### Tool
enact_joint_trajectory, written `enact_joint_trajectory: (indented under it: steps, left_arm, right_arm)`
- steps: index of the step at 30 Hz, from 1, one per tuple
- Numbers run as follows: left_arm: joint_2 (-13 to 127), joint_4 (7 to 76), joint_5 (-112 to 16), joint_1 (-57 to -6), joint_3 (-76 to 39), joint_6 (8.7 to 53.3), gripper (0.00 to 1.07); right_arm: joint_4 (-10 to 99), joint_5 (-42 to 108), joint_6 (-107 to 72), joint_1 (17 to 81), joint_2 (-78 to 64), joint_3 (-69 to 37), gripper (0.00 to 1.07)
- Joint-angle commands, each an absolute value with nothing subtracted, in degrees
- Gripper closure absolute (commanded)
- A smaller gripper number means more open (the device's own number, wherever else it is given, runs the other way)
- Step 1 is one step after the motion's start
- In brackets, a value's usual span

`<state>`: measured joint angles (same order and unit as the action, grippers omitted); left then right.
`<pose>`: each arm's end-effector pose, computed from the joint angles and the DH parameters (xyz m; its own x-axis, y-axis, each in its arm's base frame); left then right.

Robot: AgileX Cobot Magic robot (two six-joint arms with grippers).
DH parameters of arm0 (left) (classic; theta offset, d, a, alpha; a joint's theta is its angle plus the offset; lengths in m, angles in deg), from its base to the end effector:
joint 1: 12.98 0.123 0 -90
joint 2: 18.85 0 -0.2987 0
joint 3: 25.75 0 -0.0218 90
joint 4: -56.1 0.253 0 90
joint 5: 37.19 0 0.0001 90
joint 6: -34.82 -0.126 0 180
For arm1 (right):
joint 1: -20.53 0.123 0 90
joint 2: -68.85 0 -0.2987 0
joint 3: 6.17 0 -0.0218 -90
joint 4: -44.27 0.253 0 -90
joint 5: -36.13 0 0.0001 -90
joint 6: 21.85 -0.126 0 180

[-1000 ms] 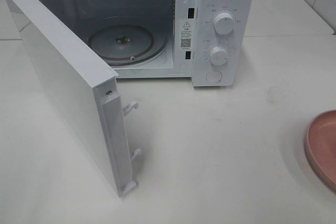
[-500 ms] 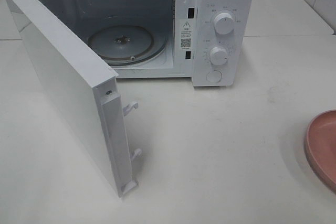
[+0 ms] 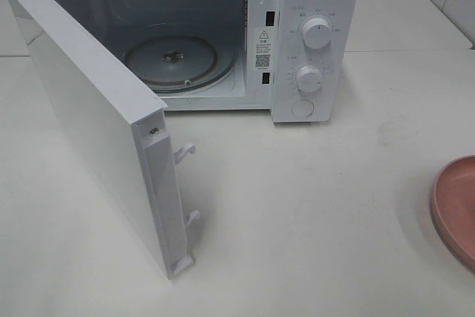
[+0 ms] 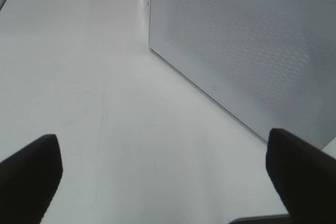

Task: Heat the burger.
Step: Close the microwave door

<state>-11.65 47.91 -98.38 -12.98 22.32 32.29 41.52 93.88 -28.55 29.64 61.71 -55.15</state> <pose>0.0113 -0.0157 0.2672 -0.4444 -0.0249 -0.8955 0.1009 0.9919 -0.0776 0.0172 -0.0024 0.2683 -0.4085 0.0268 -0.9124 -0.0847 0.9942 0.0671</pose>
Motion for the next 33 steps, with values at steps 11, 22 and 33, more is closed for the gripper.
enact_joint_trajectory:
  steps: [11,22,33]
  left_arm:
    - [-12.0,48.1,-98.5,-12.9,22.3,33.2,0.09]
    - [-11.9,48.0,-97.9,-12.9,21.9,33.2,0.09]
    - [-2.5,47.3,-93.5,-12.9,20.7,33.2,0.47]
  right_arm:
    - [41.5,93.1,-28.3,29.4,63.3,-55.3,0.32]
    - [41.5,93.1,-28.3,29.4,63.3,-55.3,0.32]
    - [41.5,93.1,-28.4,29.4,63.3,-55.3,0.32]
